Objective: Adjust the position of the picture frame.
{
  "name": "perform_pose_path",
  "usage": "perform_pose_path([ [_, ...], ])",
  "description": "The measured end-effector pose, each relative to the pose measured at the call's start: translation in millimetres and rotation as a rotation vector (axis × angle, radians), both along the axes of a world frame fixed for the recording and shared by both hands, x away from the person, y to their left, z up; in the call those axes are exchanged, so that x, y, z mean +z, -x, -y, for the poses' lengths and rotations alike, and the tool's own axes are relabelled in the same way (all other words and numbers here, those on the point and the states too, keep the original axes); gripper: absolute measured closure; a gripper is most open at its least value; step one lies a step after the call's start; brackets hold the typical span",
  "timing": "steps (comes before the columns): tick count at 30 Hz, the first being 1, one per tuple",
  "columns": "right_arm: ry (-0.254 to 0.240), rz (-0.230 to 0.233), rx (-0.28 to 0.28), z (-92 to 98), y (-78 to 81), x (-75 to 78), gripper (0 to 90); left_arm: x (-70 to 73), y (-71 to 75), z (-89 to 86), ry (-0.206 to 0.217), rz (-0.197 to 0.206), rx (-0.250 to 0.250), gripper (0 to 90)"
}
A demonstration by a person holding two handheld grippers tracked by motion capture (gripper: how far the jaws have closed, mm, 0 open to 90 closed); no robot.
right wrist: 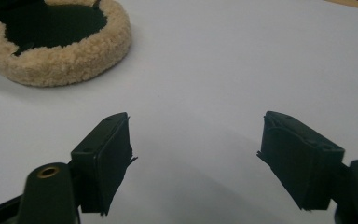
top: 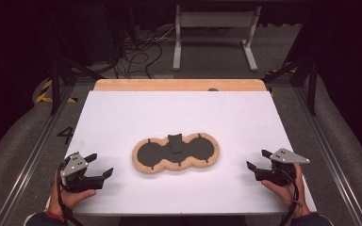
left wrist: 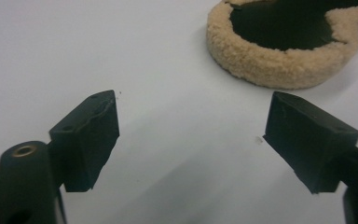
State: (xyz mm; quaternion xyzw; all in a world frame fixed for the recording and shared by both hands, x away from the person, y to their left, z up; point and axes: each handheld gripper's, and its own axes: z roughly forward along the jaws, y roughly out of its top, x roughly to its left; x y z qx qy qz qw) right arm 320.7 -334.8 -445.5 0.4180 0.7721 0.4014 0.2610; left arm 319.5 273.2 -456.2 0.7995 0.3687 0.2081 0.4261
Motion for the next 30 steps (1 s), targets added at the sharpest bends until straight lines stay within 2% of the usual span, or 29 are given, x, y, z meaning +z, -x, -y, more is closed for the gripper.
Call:
perform_pose_path([
  [2,0.006,0.003,-0.009,0.2,-0.2,0.7,29.6,-1.0,-1.8,2.4,-0.023,-0.012,-0.007,24.1],
  [3,0.001,0.005,-0.017,0.4,0.0,1.2,32.6,-1.2,-2.1,4.0,-0.018,-0.013,-0.011,26.4],
  [5,-0.004,0.003,-0.025,0.6,-0.7,1.7,35.9,0.0,-3.5,6.8,-0.037,-0.002,-0.03,31.9],
  [6,-0.004,0.003,-0.025,0.6,-0.7,1.7,35.9,0.0,-3.5,6.8,-0.037,-0.002,-0.03,34.4],
  [8,-0.008,-0.002,-0.029,-0.7,-2.8,1.5,42.2,1.4,-6.1,8.6,-0.035,0.008,-0.045,41.2],
  [10,-0.011,0.001,-0.033,-2.5,-3.9,2.5,46.9,4.3,-12.2,11.5,-0.056,0.016,-0.053,47.4],
  [13,-0.019,0.001,-0.023,-7.5,-6.4,5.7,57.4,7.7,-21.4,14.9,-0.048,0.01,-0.064,61.0],
  [14,-0.019,0.001,-0.023,-7.5,-6.4,5.7,57.4,7.7,-21.4,14.9,-0.048,0.01,-0.064,65.0],
  [15,-0.03,-0.002,-0.018,-9.3,-7.6,6.5,60.5,8.8,-24.7,16.7,-0.051,0.007,-0.065,65.0],
  [16,-0.035,-0.006,-0.007,-14.3,-11.5,7.8,66.1,10.4,-31.9,21.8,-0.056,0.006,-0.069,70.2],
  [18,-0.037,-0.011,0.004,-19.2,-15.3,8.6,72.0,10.9,-36.3,24.5,-0.051,0.008,-0.075,74.9],
  [19,-0.037,-0.011,0.004,-19.2,-15.3,8.6,72.0,11.8,-40.6,27.8,-0.054,0.003,-0.078,74.9],
  [21,-0.046,-0.024,0.026,-27.5,-20.7,9.1,78.9,13.8,-51.2,33.2,-0.043,0.003,-0.094,77.6],
  [23,-0.051,-0.038,0.049,-35.7,-25.3,9.1,84.5,15.0,-62.6,41.1,-0.048,-0.004,-0.089,80.4],
  [24,-0.049,-0.046,0.066,-42.7,-27.9,8.8,86.6,14.6,-68.1,44.1,-0.035,-0.015,-0.091,81.3],
  [28,-0.034,-0.074,0.121,-67.0,-33.1,7.3,90.0,10.9,-88.0,57.4,-0.06,-0.027,-0.077,83.3],
  [29,-0.029,-0.082,0.136,-72.4,-33.4,6.0,90.0,8.7,-92.8,62.2,-0.083,-0.03,-0.083,83.8],
  [30,-0.019,-0.094,0.156,-78.0,-32.7,4.1,90.0,6.2,-98.0,65.9,-0.089,-0.044,-0.086,83.6],
])
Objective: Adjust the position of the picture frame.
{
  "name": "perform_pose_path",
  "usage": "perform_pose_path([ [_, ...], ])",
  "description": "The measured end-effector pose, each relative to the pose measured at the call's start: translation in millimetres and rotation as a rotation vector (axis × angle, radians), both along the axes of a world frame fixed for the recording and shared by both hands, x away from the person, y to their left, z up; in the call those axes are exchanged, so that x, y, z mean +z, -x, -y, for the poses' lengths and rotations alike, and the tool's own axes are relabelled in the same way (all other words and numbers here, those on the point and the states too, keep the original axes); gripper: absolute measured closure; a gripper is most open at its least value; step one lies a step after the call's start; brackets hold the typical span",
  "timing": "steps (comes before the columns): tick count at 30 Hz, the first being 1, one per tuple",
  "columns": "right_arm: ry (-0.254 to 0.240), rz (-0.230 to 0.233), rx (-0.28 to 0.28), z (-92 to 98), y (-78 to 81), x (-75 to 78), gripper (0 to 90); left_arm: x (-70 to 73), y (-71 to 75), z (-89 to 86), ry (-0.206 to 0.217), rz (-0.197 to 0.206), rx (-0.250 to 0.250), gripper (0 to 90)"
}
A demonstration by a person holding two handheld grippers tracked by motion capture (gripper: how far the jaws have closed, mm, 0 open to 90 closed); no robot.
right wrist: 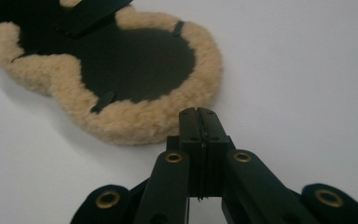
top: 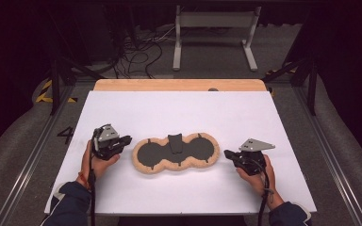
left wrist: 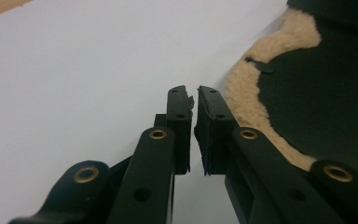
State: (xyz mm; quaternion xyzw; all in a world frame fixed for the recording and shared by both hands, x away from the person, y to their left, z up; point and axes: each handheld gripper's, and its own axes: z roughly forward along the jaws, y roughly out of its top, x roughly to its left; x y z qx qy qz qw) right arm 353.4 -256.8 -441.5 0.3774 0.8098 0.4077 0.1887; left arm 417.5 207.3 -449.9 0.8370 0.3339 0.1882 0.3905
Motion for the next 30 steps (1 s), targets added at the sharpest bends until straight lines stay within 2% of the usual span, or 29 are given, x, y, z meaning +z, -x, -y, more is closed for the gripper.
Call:
perform_pose_path([
  [2,0.013,-0.018,0.031,-6.8,2.1,-3.7,90.0,-3.7,-8.0,4.7,-0.006,-0.013,0.002,83.6],
  [6,0.014,-0.042,0.045,-10.5,2.8,-7.1,90.0,-8.1,-17.4,8.4,-0.002,-0.03,0.004,83.5],
  [10,0.027,-0.066,0.076,-16.6,5.3,-12.3,90.0,-15.0,-19.7,16.3,-0.055,-0.069,-0.041,81.6],
  [13,0.034,-0.078,0.094,-21.8,7.0,-14.4,90.0,-15.2,-19.2,18.7,-0.05,-0.068,-0.051,82.3],
  [16,0.051,-0.085,0.107,-27.2,8.5,-16.8,90.0,-15.6,-17.8,19.6,-0.035,-0.085,-0.051,86.2],
  [25,0.052,-0.085,0.103,-25.1,8.1,-17.2,90.0,-16.1,-14.6,20.1,-0.003,-0.116,-0.079,89.6],
  [28,0.055,-0.089,0.103,-24.1,9.6,-16.5,90.0,-16.3,-11.7,21.7,0.013,-0.134,-0.105,89.7],
  [30,0.053,-0.09,0.11,-22.8,11.5,-16.0,90.0,-15.6,-8.5,24.4,-0.003,-0.13,-0.142,89.6],
])
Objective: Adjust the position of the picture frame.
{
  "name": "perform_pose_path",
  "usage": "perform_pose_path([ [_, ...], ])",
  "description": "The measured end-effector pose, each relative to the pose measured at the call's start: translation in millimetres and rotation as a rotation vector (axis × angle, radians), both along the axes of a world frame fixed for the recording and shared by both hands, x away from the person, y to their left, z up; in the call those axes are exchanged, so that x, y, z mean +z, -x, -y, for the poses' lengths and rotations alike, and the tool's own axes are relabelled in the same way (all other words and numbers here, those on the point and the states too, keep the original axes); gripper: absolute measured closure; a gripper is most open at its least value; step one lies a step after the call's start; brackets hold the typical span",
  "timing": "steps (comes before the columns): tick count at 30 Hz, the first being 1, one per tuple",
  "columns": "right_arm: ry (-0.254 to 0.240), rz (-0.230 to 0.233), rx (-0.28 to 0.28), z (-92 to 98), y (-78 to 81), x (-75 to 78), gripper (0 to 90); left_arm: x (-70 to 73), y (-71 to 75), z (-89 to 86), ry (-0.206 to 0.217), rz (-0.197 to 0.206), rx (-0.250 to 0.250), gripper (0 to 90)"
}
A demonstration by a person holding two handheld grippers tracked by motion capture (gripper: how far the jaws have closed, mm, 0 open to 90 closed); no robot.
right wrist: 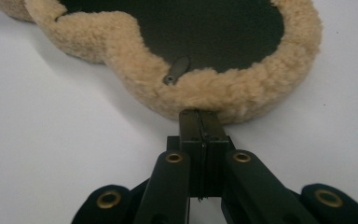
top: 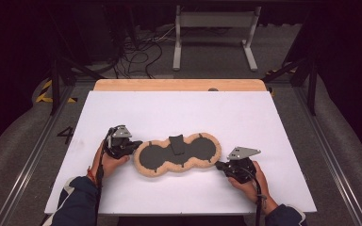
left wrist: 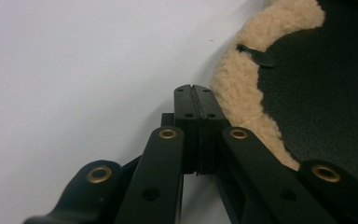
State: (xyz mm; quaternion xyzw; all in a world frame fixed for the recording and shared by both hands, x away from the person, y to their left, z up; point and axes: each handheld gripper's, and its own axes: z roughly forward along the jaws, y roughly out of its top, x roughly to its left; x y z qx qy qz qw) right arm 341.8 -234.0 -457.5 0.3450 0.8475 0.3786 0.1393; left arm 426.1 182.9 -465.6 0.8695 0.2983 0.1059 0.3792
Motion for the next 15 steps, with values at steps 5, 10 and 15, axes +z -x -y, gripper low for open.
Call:
perform_pose_path([
  [5,0.009,0.005,-0.014,4.3,0.5,0.8,90.0,-0.5,4.7,2.1,0.002,0.006,-0.047,89.4],
  [10,0.02,0.014,-0.03,7.3,-1.4,0.7,90.0,-0.5,10.2,4.8,0.003,0.005,-0.078,89.6],
  [15,0.017,0.016,-0.06,10.6,-6.1,0.2,90.0,-0.2,16.6,6.4,0.006,-0.004,-0.111,88.7],
])
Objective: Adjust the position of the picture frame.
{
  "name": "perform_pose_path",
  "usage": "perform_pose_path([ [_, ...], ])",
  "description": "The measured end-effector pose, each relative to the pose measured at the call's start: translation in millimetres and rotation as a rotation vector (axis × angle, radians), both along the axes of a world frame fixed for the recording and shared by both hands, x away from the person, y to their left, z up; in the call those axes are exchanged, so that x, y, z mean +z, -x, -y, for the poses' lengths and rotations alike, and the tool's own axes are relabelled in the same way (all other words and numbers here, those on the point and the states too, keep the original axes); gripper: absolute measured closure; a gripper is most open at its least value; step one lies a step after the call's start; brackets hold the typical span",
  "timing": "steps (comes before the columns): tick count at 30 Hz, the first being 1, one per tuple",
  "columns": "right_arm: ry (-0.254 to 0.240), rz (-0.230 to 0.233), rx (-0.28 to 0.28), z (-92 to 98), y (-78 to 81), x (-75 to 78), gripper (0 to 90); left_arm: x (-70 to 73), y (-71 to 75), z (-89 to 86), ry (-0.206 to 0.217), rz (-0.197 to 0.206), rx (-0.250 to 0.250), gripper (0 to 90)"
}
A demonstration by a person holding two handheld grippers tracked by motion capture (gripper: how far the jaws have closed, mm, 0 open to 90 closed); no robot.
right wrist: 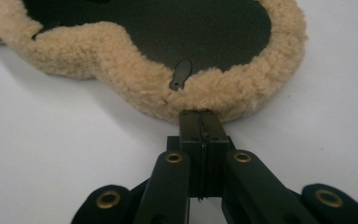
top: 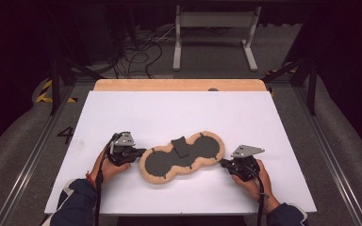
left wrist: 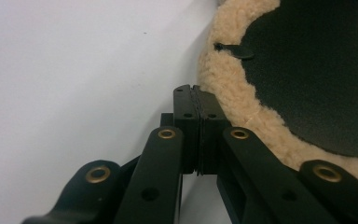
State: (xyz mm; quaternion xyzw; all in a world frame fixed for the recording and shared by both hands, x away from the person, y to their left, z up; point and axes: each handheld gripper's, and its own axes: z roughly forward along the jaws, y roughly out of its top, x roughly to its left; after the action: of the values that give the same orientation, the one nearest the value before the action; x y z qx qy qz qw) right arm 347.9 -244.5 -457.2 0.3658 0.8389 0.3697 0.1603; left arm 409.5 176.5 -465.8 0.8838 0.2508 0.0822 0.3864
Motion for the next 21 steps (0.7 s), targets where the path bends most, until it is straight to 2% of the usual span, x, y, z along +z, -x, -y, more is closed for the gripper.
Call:
perform_pose_path([
  [4,0.009,0.007,-0.027,1.6,-7.4,0.5,90.0,0.8,11.2,5.1,-0.011,-0.001,-0.028,88.5],
  [8,-0.007,0.003,-0.046,4.7,-14.7,-0.1,90.0,1.5,15.6,8.0,-0.016,-0.006,-0.054,88.9],
  [14,0.005,0.011,-0.073,2.8,-23.1,0.3,90.0,2.0,20.7,11.5,-0.019,-0.016,-0.075,89.3],
  [16,0.007,0.018,-0.094,0.9,-29.1,0.1,90.0,2.2,26.6,13.3,-0.02,-0.021,-0.097,89.3],
  [21,-0.002,0.021,-0.121,-2.3,-35.1,-0.6,90.0,2.4,34.2,15.4,-0.023,-0.017,-0.115,89.4],
])
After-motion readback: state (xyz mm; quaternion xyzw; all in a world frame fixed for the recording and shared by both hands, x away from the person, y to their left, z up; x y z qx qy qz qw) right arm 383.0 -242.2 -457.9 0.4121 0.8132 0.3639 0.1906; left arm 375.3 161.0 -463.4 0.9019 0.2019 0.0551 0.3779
